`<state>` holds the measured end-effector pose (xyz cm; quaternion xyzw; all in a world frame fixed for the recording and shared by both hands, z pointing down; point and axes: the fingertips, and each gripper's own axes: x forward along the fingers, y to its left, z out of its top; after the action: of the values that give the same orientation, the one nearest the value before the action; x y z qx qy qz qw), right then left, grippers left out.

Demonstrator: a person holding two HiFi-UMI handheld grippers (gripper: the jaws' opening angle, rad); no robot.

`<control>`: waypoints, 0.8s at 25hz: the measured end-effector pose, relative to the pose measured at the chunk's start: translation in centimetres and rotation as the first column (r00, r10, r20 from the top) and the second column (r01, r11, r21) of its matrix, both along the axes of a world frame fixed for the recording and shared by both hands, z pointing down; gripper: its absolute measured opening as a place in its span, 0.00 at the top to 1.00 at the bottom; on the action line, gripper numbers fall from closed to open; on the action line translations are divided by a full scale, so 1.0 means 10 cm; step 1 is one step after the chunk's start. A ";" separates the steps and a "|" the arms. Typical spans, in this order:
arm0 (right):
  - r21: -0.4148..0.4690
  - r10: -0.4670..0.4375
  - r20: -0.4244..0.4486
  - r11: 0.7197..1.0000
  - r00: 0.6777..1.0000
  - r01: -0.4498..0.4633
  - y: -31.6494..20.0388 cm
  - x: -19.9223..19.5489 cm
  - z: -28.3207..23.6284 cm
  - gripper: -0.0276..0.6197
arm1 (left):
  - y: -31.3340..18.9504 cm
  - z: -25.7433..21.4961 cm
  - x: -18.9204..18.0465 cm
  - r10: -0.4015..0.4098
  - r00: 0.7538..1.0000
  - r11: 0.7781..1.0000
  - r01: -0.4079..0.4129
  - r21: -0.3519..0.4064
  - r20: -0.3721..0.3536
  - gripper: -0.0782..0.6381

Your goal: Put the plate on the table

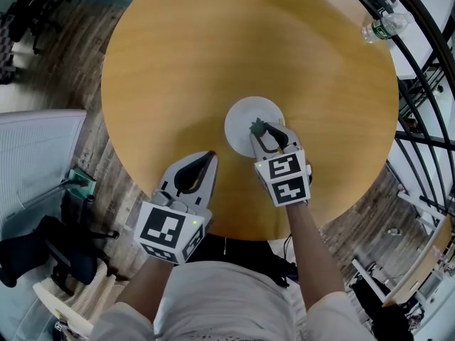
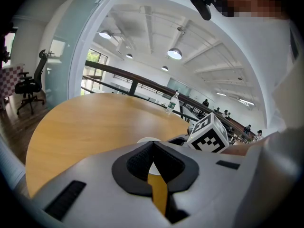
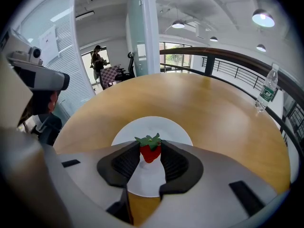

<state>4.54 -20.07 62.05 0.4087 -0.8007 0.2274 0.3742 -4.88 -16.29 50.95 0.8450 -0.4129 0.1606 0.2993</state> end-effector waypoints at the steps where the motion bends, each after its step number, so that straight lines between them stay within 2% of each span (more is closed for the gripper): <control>1: -0.002 0.000 -0.003 1.000 1.000 0.000 -0.01 0.00 0.01 0.73 | 0.00 0.00 -0.01 -0.001 1.000 1.000 0.001 -0.001 0.000 0.86; 20: -0.029 -0.001 -0.031 1.000 1.000 0.000 -0.05 0.01 0.15 0.72 | -0.01 0.08 0.00 -0.011 1.000 1.000 0.011 -0.022 -0.006 0.86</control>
<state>4.62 -20.56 63.53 0.4065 -0.7915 0.2327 0.3925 -4.87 -16.43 51.72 0.8399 -0.4150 0.1607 0.3106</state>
